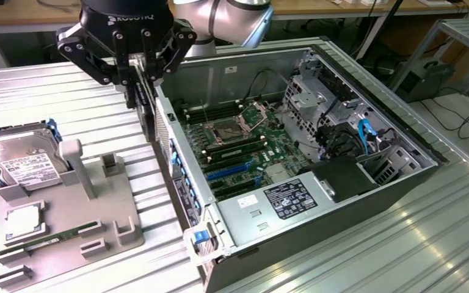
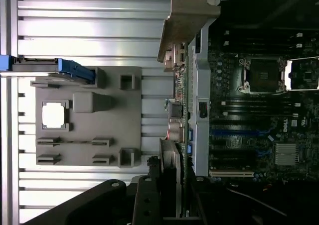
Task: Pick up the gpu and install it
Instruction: 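Pick up the gpu and move the gpu toward the slot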
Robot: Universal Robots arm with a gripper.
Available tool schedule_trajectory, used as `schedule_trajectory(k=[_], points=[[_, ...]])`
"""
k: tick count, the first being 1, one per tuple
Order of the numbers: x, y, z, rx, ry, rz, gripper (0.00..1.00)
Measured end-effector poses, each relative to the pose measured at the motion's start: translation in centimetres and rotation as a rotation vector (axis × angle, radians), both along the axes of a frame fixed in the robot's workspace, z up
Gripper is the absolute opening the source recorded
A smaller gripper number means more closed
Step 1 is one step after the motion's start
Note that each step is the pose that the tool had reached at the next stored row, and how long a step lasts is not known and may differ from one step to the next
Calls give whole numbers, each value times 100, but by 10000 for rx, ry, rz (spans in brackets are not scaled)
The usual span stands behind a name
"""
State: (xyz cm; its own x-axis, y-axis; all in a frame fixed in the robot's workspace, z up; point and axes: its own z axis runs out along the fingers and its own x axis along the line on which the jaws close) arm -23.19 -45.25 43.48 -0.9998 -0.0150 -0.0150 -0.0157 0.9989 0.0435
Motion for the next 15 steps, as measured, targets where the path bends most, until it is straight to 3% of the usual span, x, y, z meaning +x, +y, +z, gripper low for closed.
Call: schedule_trajectory(k=[2, 15], points=[[202, 0, -1, 0, 0, 0, 28], [380, 0, -1, 1, -1, 0, 28]])
